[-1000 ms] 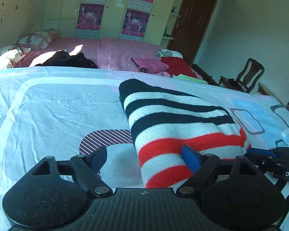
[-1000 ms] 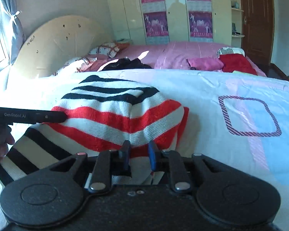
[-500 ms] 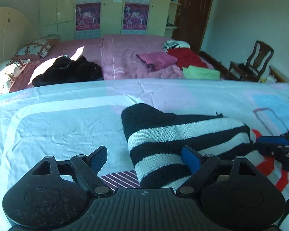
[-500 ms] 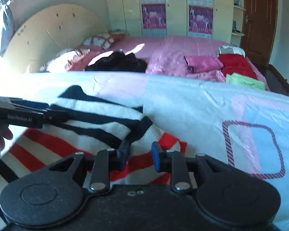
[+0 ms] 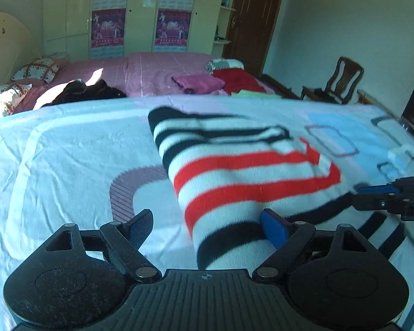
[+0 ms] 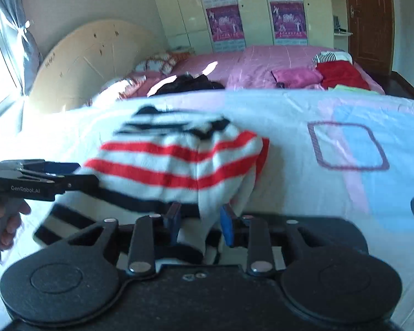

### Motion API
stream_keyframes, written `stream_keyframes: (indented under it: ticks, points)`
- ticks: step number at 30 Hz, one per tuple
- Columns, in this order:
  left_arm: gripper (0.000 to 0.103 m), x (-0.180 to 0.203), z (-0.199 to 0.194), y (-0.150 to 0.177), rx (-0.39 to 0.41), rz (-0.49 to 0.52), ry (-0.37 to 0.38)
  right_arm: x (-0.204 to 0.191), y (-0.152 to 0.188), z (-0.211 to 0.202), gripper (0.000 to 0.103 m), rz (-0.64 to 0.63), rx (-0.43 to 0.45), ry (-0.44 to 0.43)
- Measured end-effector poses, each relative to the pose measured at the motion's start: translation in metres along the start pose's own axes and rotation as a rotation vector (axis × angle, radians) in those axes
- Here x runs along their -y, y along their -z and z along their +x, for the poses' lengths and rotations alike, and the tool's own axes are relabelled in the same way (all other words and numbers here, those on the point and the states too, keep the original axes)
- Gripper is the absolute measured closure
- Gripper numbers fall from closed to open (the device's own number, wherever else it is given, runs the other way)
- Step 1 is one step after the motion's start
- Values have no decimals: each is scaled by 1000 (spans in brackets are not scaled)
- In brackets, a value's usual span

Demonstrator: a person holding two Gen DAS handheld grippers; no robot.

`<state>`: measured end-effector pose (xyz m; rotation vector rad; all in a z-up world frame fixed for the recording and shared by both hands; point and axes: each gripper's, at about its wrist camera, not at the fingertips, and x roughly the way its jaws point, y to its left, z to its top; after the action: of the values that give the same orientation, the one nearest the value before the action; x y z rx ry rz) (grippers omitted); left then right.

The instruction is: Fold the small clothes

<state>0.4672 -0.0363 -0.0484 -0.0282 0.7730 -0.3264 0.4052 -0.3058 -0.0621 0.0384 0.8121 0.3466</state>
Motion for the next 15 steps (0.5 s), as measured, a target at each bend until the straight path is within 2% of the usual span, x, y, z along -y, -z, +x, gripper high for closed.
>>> stream_keyframes:
  ticks: [2,4,8,10,12,13,15]
  points:
    - [18,-7,4,7,-6,-84,34,4,10,7,71,44,13,8]
    - [18,-7,-6,5,3,-90,25,7,9,0,71,89,16,3]
    - [18,-7,-39,15,27,-82,30,-1,15,-37,73,91,81,-11]
    - [18,-7,-45,28,1,-76,24,-6,24,-39,73,79,59,-31]
    - [18,-6,-36,43,-54,-54,-22,-9,36,-23,71,48,-14,-6]
    - [18,-6,-32,48,-61,-66,-25,-7,42,-12,67,52,-50,-5]
    - [17,-10,-28,54,-59,-124,-17,-4,47,-8,62,88,-33,-10]
